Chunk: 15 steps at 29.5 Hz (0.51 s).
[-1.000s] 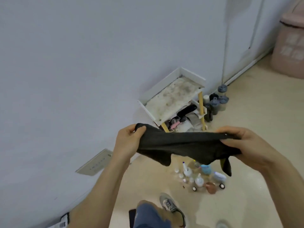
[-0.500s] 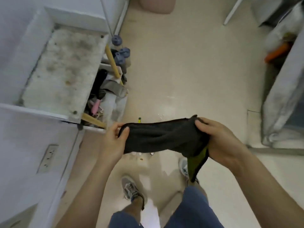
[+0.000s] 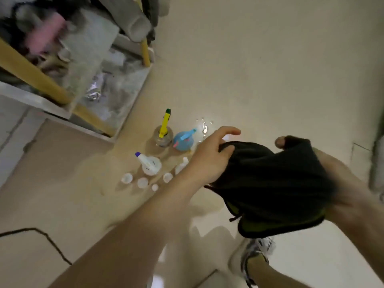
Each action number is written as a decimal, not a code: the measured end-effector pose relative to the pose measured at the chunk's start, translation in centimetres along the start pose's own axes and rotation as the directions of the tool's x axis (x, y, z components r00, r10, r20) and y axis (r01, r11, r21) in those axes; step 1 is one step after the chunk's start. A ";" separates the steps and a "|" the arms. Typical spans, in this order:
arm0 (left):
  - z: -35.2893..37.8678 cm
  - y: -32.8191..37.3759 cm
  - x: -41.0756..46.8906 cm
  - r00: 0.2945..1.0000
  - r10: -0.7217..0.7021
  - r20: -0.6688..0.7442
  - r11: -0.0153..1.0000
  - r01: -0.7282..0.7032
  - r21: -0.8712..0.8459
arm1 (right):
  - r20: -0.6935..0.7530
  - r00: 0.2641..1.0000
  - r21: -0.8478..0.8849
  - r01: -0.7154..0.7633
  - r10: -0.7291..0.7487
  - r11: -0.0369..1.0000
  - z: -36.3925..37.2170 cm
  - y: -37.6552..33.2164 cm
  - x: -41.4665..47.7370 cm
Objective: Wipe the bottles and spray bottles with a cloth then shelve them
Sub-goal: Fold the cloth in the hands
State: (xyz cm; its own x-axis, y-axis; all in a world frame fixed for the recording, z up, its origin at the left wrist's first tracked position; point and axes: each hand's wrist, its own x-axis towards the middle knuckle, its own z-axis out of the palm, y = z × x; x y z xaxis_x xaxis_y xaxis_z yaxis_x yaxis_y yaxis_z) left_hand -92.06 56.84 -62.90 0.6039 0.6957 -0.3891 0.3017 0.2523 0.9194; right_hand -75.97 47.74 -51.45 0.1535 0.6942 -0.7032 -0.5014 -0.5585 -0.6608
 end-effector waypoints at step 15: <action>7.7 -0.1 5.6 0.990 0.094 0.108 0.987 -0.107 0.123 | 0.080 0.948 -0.814 0.240 -0.308 0.529 -9.1 -2.4 4.0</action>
State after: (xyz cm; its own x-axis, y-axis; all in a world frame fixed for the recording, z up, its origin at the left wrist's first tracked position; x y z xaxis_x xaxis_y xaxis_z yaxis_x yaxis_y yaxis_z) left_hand -83.05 55.53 -65.59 0.7059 0.6393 -0.3051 0.3237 0.0921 0.9417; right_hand -66.41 47.68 -55.06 0.2316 0.8664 -0.4424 0.4647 -0.4981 -0.7321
